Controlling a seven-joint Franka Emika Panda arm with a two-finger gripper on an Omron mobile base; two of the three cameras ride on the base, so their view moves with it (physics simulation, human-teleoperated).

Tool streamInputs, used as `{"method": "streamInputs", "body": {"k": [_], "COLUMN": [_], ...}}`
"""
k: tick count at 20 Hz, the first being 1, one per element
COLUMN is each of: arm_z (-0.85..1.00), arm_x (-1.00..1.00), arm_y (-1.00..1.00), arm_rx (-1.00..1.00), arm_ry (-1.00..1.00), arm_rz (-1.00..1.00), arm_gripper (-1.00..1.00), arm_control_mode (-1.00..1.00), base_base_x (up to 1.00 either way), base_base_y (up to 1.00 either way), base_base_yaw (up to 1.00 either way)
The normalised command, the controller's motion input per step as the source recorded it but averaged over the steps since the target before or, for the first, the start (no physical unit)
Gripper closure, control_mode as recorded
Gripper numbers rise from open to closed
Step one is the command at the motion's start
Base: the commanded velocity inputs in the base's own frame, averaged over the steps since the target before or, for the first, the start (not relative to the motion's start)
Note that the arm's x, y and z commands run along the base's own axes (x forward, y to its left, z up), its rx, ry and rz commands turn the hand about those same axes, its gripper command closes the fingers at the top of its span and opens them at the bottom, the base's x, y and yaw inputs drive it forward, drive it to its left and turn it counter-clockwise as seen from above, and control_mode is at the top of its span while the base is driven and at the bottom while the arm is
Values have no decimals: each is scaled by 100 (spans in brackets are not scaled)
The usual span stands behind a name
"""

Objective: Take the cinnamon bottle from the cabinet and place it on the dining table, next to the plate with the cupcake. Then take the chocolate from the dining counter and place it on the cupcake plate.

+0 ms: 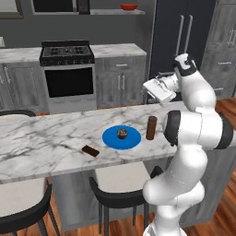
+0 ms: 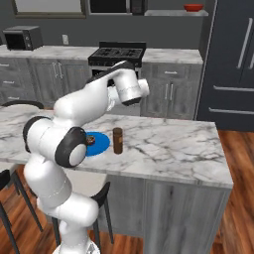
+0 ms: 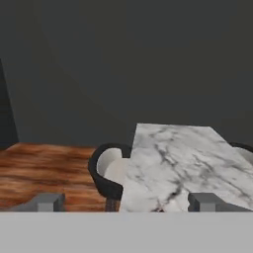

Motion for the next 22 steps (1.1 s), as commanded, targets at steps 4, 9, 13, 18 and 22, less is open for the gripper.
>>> {"method": "streamInputs", "body": {"k": [4,9,13,18,22], "arm_z": [64,-10,-60,-59,-75], "arm_x": [-19,-28,0,1,2], "arm_y": [100,96,36,4,53], "arm_rx": [-41,-42,-24,-3,-8], "arm_ry": [-14,-9,-4,-21,-42], "arm_rz": [34,59,72,54,11], "arm_gripper": [-100,-100,-100,-100,-100], "arm_control_mode": [-100,-100,-100,-100,-100], "base_base_x": [0,0,0,0,0], "base_base_y": [0,0,0,0,0], "base_base_yaw": [0,0,0,0,0]}}
